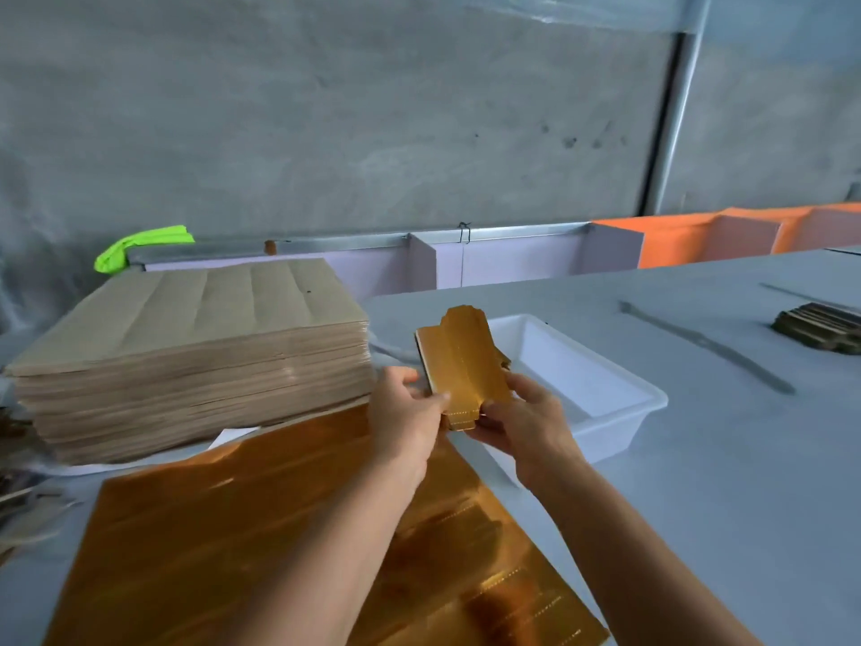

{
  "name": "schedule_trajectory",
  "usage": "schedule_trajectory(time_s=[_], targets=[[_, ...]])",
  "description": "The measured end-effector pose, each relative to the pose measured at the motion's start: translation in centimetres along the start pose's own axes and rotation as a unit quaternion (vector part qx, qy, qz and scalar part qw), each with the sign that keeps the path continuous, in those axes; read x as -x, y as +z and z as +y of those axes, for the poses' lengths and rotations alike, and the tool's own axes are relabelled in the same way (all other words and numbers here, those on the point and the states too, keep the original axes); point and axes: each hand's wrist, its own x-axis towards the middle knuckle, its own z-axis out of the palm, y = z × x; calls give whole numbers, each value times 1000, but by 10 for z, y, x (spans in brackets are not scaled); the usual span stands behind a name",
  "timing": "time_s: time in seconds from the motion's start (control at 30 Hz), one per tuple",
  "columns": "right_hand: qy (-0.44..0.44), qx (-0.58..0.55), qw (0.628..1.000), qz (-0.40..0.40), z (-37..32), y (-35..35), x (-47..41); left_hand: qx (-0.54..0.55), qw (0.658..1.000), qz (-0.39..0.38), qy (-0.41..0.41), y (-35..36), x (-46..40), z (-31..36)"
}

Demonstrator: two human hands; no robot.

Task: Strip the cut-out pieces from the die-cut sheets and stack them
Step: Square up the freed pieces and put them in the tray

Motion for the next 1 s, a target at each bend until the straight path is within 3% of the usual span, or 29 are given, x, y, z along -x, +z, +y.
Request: schedule_trajectory(time_s=[0.27,0.47,0.77,0.9,1.0], targets=[[30,42,990,135,-21,-58,-96,-122,980,-63,143,95,-54,-7],[40,65,981,180,-17,-85,-153,-128,972,-148,127,139,-76,-17],[31,232,946,225,-15,-93,-207,-327,886,-269,186,162,-90,-25],[41,320,920,222,-4,-92,-220,-329,872,-299,205,165,-91,-29],[77,333,916,209,4,-92,-228,-335,868,-324,172,167,-93,-32]])
